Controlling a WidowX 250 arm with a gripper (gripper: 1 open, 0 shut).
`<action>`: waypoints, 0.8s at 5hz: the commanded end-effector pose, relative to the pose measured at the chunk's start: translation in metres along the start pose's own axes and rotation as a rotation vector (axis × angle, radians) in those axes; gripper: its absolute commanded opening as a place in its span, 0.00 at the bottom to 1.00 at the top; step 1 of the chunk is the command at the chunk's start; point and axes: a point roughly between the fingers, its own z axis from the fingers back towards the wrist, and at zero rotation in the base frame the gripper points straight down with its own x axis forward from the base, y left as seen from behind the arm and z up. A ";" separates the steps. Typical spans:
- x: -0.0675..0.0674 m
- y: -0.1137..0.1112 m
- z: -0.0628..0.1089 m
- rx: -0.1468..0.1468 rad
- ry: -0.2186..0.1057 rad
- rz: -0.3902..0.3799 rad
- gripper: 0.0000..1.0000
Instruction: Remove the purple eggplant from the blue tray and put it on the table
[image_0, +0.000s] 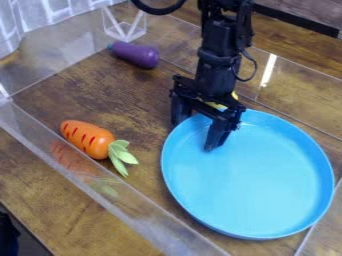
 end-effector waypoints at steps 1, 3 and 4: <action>0.005 -0.002 0.001 0.005 -0.007 -0.014 1.00; 0.012 0.002 0.001 0.006 0.003 -0.011 1.00; 0.015 0.004 0.001 0.007 0.009 -0.011 0.00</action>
